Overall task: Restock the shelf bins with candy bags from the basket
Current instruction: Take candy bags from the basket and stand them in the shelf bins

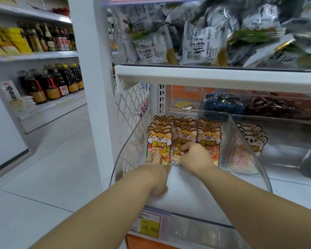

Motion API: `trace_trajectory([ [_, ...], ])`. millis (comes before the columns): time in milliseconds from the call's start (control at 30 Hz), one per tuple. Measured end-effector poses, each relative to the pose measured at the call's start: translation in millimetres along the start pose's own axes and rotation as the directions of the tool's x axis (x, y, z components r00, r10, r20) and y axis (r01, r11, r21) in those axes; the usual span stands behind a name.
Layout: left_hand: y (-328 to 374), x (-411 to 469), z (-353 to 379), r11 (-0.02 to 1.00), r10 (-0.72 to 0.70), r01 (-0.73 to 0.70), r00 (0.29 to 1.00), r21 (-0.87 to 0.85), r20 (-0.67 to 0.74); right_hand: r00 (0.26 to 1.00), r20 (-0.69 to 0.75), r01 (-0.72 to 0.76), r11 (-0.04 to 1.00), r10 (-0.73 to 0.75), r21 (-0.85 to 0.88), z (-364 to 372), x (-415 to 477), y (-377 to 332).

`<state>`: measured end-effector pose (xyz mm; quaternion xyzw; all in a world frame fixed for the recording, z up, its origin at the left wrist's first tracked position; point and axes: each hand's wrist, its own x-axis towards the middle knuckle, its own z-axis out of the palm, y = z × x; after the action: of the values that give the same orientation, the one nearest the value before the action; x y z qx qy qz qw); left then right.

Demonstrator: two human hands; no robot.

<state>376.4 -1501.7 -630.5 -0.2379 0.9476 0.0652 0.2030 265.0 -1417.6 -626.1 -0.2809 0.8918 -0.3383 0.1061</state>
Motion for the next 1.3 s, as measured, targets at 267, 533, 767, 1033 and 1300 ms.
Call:
trace_trajectory([
  [267,-4,10,1,0.998,-0.054,0.053,0.998,-0.014,-0.017,0.998,0.033,0.05,0.995,-0.048,-0.091,2,0,6],
  [533,-3,0,-3,1.0,-0.021,0.021,1.0,0.019,0.005,0.99,0.138,0.057,0.99,-0.039,-0.126,-8,-12,8],
  [767,4,-20,-16,0.999,-0.01,0.009,1.0,0.047,0.018,0.977,0.197,0.109,0.988,-0.085,-0.113,-30,-32,1],
  [1033,31,-107,-2,0.909,0.046,-0.268,0.826,-0.32,-0.562,0.908,0.121,0.394,0.916,-0.401,0.077,-93,-134,-2],
  [1300,115,-191,79,0.726,0.032,-0.437,0.793,-0.531,-0.609,0.929,0.164,0.28,0.921,-0.331,0.271,-130,-254,86],
])
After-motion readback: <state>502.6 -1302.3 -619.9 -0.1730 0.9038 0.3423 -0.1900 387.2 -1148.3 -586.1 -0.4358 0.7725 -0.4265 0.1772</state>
